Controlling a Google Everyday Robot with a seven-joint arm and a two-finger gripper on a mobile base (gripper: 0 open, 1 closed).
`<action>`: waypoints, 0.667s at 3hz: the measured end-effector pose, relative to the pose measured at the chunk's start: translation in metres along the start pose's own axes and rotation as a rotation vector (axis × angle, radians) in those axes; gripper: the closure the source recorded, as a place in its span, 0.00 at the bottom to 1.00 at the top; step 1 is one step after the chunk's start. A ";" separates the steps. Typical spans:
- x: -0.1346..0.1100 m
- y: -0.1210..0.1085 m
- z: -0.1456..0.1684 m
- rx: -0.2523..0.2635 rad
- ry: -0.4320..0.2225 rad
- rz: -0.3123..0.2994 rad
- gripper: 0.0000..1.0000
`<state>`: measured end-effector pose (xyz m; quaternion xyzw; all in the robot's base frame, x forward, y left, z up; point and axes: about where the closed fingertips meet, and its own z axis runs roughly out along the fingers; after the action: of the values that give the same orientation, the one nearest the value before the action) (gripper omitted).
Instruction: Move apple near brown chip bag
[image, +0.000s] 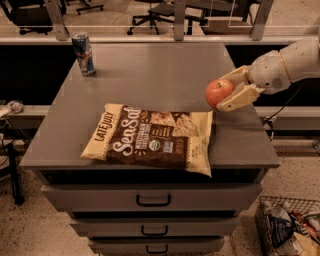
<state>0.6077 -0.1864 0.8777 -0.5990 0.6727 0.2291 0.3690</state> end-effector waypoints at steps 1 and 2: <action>0.013 0.011 -0.002 -0.050 -0.002 0.023 1.00; 0.018 0.020 -0.002 -0.104 -0.009 0.036 1.00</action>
Offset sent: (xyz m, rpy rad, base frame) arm -0.0365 -0.0171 -0.0182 0.0269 0.1537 0.1078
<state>0.5877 -0.1956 0.8622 -0.6040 0.6690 0.2731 0.3361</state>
